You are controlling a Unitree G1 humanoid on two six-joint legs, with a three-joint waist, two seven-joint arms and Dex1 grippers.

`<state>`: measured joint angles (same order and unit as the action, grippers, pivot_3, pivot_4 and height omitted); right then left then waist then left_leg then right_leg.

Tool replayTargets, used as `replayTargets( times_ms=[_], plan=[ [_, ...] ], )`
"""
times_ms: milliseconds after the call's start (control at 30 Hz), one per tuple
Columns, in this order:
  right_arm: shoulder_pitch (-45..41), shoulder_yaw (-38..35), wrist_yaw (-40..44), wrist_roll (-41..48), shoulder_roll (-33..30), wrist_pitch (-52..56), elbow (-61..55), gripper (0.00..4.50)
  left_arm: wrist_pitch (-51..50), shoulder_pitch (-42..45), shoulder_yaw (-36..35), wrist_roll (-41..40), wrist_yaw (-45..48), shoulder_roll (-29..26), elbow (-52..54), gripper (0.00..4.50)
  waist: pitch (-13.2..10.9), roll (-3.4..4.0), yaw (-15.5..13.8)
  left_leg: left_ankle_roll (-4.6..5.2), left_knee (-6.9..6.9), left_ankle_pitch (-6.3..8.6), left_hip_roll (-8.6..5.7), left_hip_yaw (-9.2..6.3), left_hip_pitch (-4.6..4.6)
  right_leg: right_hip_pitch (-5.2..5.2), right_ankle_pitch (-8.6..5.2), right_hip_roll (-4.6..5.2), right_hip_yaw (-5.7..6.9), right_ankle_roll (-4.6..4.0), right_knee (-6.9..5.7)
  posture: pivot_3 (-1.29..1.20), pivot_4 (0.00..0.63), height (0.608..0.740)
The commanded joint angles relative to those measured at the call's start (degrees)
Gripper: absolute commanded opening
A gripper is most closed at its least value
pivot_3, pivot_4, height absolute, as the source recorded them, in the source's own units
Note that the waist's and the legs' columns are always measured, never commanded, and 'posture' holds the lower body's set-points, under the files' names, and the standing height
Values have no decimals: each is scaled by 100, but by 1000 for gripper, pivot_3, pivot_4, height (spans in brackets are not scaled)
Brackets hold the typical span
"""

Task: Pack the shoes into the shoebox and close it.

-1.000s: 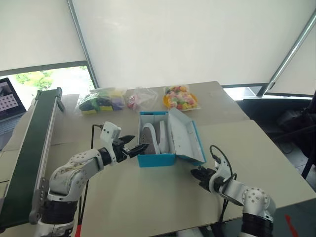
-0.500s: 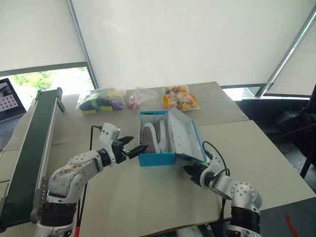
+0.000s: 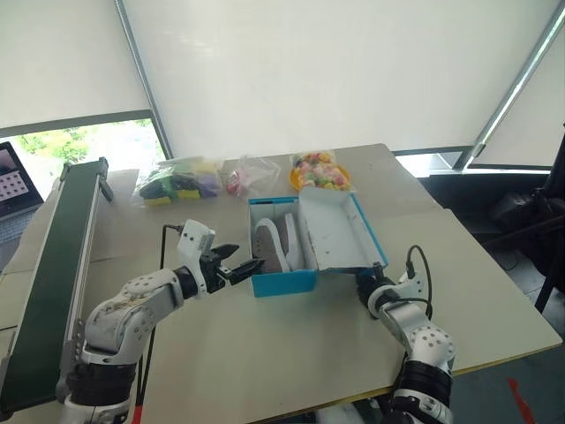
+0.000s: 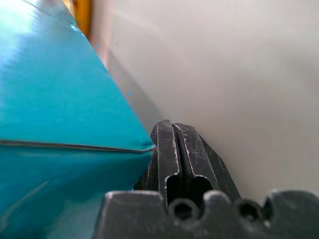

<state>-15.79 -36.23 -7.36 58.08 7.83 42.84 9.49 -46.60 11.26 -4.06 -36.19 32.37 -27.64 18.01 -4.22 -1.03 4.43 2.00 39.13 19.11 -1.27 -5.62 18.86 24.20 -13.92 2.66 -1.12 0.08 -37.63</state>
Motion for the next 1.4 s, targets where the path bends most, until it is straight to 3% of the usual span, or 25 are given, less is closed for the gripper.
replayTargets(
  times_ms=[33, 133, 233, 433, 567, 700, 900, 1067, 1233, 1400],
  plan=[
    [-265, 491, 895, 465, 580, -214, -291, 61, 9, 141, -90, -79, 50, -36, 115, 4500, -31, 37, 0, 0, 8, 0, 0, 1, 14, 11, 18, 0, 0, -30, 0, 0, 150, 640],
    [-256, 716, 1526, 884, 578, -285, -775, 61, 12, 159, -72, -70, 49, -22, 105, 4500, -87, 115, -51, 5, 12, 2, -4, 6, 45, 40, 31, 3, 0, -50, -4, 0, 150, 640],
    [-186, 1094, 2131, 1158, 476, -310, -1258, 61, 16, 168, -65, -67, 34, 5, 105, 4500, -88, 117, -119, 18, 12, 10, 11, 13, 53, 55, 30, -10, 22, -49, -19, 0, 150, 640],
    [-371, 1652, 2580, 1157, 43, -204, -1503, 61, 11, 140, -71, -62, -20, 49, 154, 4500, -87, 120, -205, 14, 55, 9, 8, -19, 132, 122, 30, 12, 32, -49, -41, 0, 150, 640],
    [-917, 2465, 2438, 161, -537, 10, -1235, 61, 8, 96, -135, -76, -91, 62, 210, 4500, -88, 120, -199, 7, 60, 6, -57, -21, 138, 144, 34, 85, 42, -38, -38, 0, 150, 640],
    [-1874, 3202, 2146, -1020, -948, 92, -408, 61, -16, 10, -248, -118, -165, 56, 302, 4500, -87, 118, -195, -62, 54, -34, -101, -19, 136, 139, 59, 138, 52, 6, -14, 0, 150, 640],
    [-3057, 4097, 2688, -2417, -1423, -195, 614, 61, -97, -276, -535, -276, -347, 38, 620, 4500, -87, 117, -232, -96, 50, -54, -110, -29, 144, 133, 65, 163, 84, 16, -5, 0, 150, 640],
    [-3731, 4701, 3110, -3517, -1423, -795, 2181, 61, -67, -435, -559, -295, -477, 105, 769, 4500, -75, 115, -215, -118, 62, -65, -116, -29, 188, 181, 66, 181, 81, 15, -44, 0, 150, 640],
    [-3924, 4946, 3269, -4191, -1230, -737, 3709, 61, -33, -575, -593, -296, -582, 163, 917, 4500, -56, 116, -191, -123, 71, -68, -135, -29, 218, 204, 69, 203, 66, 15, -51, 0, 150, 640],
    [-3872, 4873, 3474, -4541, -1194, -1011, 4022, 61, 17, -655, -610, -270, -684, 209, 1002, 4500, 31, 119, -192, -117, 68, -64, -168, -44, 200, 191, 68, 231, 68, 17, -61, 0, 150, 640]
  ],
)
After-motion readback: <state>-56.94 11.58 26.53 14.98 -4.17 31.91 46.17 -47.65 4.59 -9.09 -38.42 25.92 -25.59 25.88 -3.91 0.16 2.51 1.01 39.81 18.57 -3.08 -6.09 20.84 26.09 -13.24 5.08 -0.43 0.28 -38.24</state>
